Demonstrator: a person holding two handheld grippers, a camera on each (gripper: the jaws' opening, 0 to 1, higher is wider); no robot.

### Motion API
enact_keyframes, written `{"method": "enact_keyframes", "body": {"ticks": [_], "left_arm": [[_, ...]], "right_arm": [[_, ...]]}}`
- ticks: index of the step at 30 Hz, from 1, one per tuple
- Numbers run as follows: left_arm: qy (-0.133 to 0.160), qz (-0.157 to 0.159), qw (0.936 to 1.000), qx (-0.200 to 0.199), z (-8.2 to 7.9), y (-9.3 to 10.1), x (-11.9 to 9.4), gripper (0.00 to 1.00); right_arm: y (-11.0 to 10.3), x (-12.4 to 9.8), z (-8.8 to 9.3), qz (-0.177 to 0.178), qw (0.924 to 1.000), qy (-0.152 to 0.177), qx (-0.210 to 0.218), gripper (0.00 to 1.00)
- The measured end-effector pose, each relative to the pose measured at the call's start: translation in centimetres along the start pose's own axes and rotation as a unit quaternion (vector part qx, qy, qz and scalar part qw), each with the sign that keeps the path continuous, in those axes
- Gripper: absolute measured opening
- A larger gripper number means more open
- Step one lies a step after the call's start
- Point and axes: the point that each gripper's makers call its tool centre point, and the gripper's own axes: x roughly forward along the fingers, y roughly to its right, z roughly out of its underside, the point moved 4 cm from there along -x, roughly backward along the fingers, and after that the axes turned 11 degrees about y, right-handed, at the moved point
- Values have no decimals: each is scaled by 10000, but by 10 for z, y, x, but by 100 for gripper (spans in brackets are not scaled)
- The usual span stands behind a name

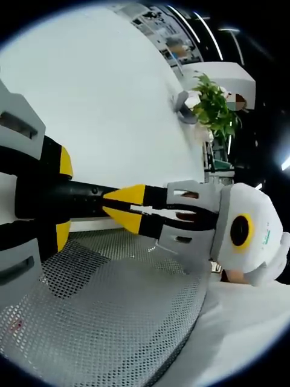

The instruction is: Press the specified remote control buttons in sequence, fully releasing each button before pressing the next.

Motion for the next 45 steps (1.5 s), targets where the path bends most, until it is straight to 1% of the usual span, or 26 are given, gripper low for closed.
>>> {"method": "enact_keyframes", "body": {"ticks": [2, 4, 5, 6, 8, 12, 14, 17, 21, 22, 24, 26, 28, 29, 30, 31, 33, 35, 36, 40, 45], "left_arm": [[1, -2, 10000, -8, 0, 0, 0, 24], [4, -7, 10000, -18, 0, 0, 0, 24], [7, -11, 10000, -27, 0, 0, 0, 24], [9, -13, 10000, -35, 0, 0, 0, 24], [16, -13, 10000, -49, 0, 0, 0, 24], [37, -21, 10000, -73, -1, -1, 1, 24], [53, -27, 9999, -87, -1, -1, 2, 24], [60, -26, 9999, -88, -2, -1, 3, 24], [72, -21, 9999, -112, -2, -2, 3, 24], [73, -22, 9999, -114, -2, -1, 3, 24], [73, -22, 9999, -108, -2, -1, 3, 24], [67, -16, 9999, -94, -2, -1, 3, 24], [60, -9, 10000, -79, -2, -1, 3, 24], [59, -6, 10000, -79, -2, -1, 3, 24], [57, -1, 10000, -68, -2, -1, 3, 24], [55, 2, 10000, -65, -2, -1, 3, 24], [59, 0, 10000, -71, -2, -1, 3, 24], [66, -2, 9999, -81, -2, -1, 2, 24], [67, 0, 9999, -81, -2, -1, 2, 24], [72, -6, 9999, -80, -2, -1, 2, 24], [80, 0, 9999, -97, -2, -1, 2, 24]], "right_arm": [[1, 0, 0, 25, 10000, -30, 62, 0], [1, -1, 1, 73, 9991, 72, 403, 0], [2, -1, 2, 100, 9985, 157, 508, 0], [6, -2, 3, 160, 9986, 243, 432, 0], [4, -4, 5, 92, 9967, 484, 647, 0], [1, -6, 7, 143, 9962, 599, 609, 0], [0, -7, 8, 178, 9968, 585, 508, 0], [1, -10, 13, 179, 9966, 482, 642, 0], [1, -13, 17, 187, 9948, 488, 869, 0], [1, -12, 16, 185, 9950, 481, 856, 0], [1, -11, 14, 136, 9963, 302, 790, 0], [2, -9, 13, 62, 9971, -20, 756, 0], [3, -8, 10, 26, 9971, -271, 713, 0], [3, -7, 9, 8, 9973, -334, 657, 0], [3, -7, 9, -13, 9978, -332, 579, 0], [3, -7, 10, -18, 9977, -289, 615, 0], [3, -9, 12, 19, 9960, -47, 892, 0], [3, -11, 14, 19, 9962, 147, 860, 0], [3, -12, 15, 59, 9947, 246, 998, 0], [3, -14, 17, -2, 9938, 263, 1077, 0], [2, -18, 20, 24, 9922, 239, 1225, 0]]}}
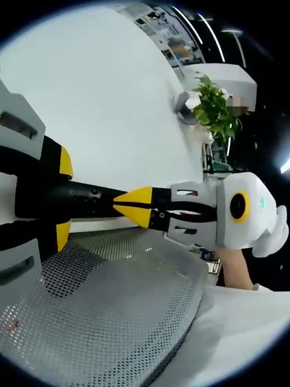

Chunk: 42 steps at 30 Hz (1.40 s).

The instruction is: Press the specified remote control buttons in sequence, fully releasing each button before pressing the next.

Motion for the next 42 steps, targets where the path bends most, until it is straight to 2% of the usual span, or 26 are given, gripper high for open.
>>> {"method": "enact_keyframes", "body": {"ticks": [8, 11, 18, 22, 23, 27, 32, 38, 41, 42], "left_arm": [[-20, -11, 10000, 40, 0, 1, 0, 25], [-17, -8, 10000, 32, 0, 0, 0, 25], [26, -6, 10000, -43, 0, 0, 0, 25], [34, -12, 10000, -28, 0, 1, 0, 25], [40, -12, 10000, -35, 0, 1, 0, 25], [26, 0, 10000, 77, 0, 1, 1, 25], [11, 2, 9999, 129, 0, 1, 1, 25], [27, 1, 10000, 87, 0, 1, 1, 25], [132, -10, 9998, -141, 0, 0, 1, 25], [126, -1, 9999, -110, 0, -1, 0, 25]], "right_arm": [[-1, -3, 4, 53, 9999, -86, -2, 0], [-2, -1, 3, 107, 9991, -162, -385, 0], [-2, 1, 2, 293, 9994, -42, -185, 0], [-1, -1, 3, 358, 9992, 188, 42, 0], [-1, -1, 4, 401, 9980, 375, 303, 0], [-1, -3, 7, 567, 9907, 984, 746, 0], [2, -2, 6, 397, 9865, 1153, 1092, 0], [-1, 0, 3, 354, 9947, 859, 442, 0], [-2, 3, 0, 262, 9983, 504, -152, 0], [-2, 4, -1, 238, 9983, 420, -315, 0]]}}
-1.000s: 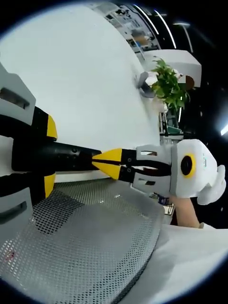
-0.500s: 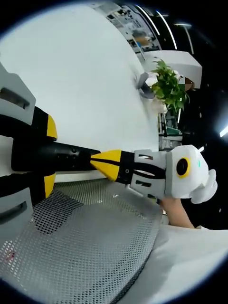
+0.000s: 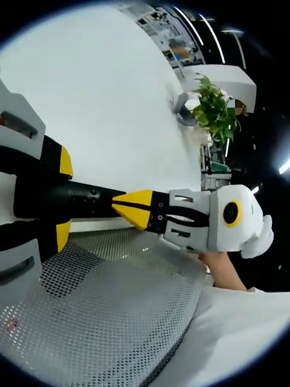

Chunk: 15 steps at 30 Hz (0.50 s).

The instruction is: Press the specified remote control buttons in sequence, fully releasing each button before pressing the next.

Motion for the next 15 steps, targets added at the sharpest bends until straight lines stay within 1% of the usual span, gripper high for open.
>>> {"method": "enact_keyframes", "body": {"ticks": [1, 3, 4, 5, 7, 8, 10, 13, 14, 15], "left_arm": [[-10, 4, 10000, 20, 0, 0, 0, 25], [-6, -7, 10000, 8, 0, 1, 0, 25], [-6, -11, 10000, 5, 0, 1, 0, 25], [2, -12, 10000, -8, 0, 0, 0, 25], [11, -11, 10000, -13, 0, 0, 0, 25], [9, -10, 10000, -11, 0, 0, 0, 25], [1, -8, 10000, 4, 0, 0, 0, 25], [-10, -7, 10000, 25, 0, 0, 0, 25], [-12, -5, 10000, 26, 0, 0, 0, 25], [-13, -5, 10000, 28, 0, 0, 0, 25]], "right_arm": [[0, 1, -1, -30, 9998, -82, -164, 0], [-1, 2, -2, -42, 9992, -223, -322, 0], [-2, 3, -3, -45, 9980, -328, -535, 0], [-3, 5, -5, -81, 9950, -466, -878, 0], [-4, 7, -7, -121, 9899, -651, -1252, 0], [-4, 9, -8, -130, 9882, -739, -1334, 0], [-3, 11, -10, -133, 9883, -893, -1231, 0], [-2, 11, -10, -113, 9880, -980, -1186, 0], [-1, 10, -9, -78, 9903, -934, -1023, 0], [-1, 10, -9, -43, 9937, -814, -764, 0]]}}
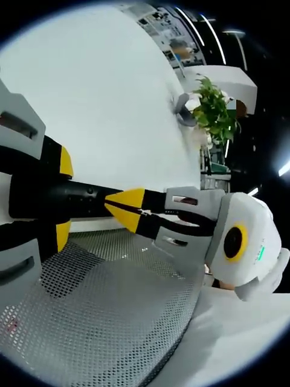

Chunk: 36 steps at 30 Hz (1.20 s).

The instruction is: Press the specified remote control buttons in sequence, fully releasing each button before pressing the next.

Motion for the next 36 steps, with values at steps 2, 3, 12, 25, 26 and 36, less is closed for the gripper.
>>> {"method": "enact_keyframes", "body": {"ticks": [2, 3, 12, 25, 26, 36], "left_arm": [[-4, -3, 10000, 6, 0, 0, 0, 25], [-1, -5, 10000, 3, 0, 0, 0, 25], [12, -19, 10000, -27, -1, 1, 0, 25], [16, -6, 10000, -30, -1, 1, 0, 25], [16, -4, 10000, -27, -1, 0, 0, 25], [14, -9, 10000, -26, -1, 1, 0, 25]], "right_arm": [[3, -2, 2, 51, 9965, 398, 738, 0], [4, -3, 3, 75, 9927, 615, 1031, 0], [0, -6, 2, 150, 9758, 1245, 1792, 0], [0, 2, -5, 51, 9965, 618, 567, 0], [0, 3, -6, 41, 9966, 584, 584, 0], [-1, 1, -3, 191, 9945, 668, 779, 0]]}}
